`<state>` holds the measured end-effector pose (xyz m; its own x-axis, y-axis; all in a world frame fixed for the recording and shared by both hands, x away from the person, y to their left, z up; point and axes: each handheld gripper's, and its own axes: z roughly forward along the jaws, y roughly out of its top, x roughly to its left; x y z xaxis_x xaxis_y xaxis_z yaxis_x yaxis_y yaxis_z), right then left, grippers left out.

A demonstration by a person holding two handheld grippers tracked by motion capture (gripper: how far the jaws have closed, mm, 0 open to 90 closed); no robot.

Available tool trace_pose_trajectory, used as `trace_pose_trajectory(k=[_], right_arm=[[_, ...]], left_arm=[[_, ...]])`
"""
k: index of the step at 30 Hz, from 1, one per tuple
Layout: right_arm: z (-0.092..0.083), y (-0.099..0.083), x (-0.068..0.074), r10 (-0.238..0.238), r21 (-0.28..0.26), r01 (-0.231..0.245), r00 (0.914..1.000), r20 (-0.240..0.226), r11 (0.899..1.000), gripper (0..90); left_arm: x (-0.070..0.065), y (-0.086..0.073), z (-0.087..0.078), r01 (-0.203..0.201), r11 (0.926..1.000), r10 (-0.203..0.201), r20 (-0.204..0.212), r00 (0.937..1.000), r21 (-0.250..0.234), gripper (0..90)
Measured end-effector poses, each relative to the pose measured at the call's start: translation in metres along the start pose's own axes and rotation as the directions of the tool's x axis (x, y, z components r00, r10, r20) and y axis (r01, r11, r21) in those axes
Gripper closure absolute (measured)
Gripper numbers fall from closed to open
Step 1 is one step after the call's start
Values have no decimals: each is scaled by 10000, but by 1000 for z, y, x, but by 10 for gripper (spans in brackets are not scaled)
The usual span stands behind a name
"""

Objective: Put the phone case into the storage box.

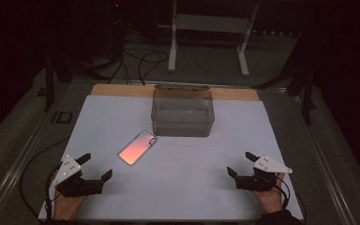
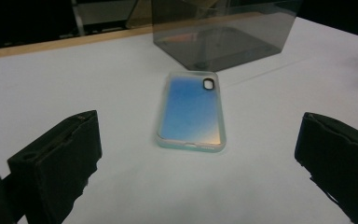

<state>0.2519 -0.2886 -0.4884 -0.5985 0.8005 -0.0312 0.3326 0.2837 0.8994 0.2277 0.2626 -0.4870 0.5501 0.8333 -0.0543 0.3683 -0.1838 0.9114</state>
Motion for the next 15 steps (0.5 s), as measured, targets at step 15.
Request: trace_pose_trajectory(k=[15], right_arm=[[-5,-2,1,-56,-58,57,10000,66,10000,89]], left_arm=[[0,15,6,52,9990,-38,-319,9995,438,1]])
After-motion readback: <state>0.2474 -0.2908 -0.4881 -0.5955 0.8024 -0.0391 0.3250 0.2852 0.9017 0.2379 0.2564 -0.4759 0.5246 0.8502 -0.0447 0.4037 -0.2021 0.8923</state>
